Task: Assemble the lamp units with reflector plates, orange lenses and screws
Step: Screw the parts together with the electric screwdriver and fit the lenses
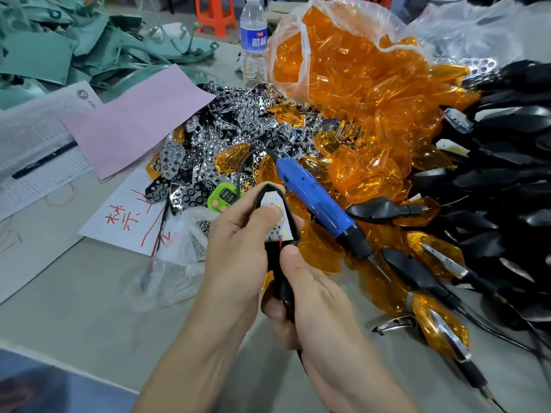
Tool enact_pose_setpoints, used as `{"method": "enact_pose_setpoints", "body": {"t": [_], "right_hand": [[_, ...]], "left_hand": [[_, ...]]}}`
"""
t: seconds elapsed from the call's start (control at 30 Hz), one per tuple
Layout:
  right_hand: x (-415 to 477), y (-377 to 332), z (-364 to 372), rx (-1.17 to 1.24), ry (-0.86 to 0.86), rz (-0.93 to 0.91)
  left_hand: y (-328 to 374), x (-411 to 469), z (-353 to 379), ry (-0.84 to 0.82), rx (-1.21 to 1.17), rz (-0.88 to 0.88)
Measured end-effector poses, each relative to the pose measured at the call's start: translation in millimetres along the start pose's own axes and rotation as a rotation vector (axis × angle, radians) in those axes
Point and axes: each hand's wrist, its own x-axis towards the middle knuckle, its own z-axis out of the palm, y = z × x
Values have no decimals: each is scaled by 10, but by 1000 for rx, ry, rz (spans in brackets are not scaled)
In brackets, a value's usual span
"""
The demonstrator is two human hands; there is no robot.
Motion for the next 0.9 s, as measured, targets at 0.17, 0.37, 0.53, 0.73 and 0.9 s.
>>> {"method": "enact_pose_setpoints", "body": {"t": [0.17,0.37,0.53,0.73,0.9], "right_hand": [[-25,51,-8,33,21,13],[-81,118,-79,44,-66,87],[-157,188,-150,145,-122,124],[-178,243,-218,114,-196,117],[-130,159,-244,87,-226,120]], "left_hand": [[-20,-17,32,44,-12,-40],[17,32,-13,53,24,-53],[17,126,-63,102,-69,16],[34,179,-69,98,-127,30],[70,197,-79,117,-128,55]]}}
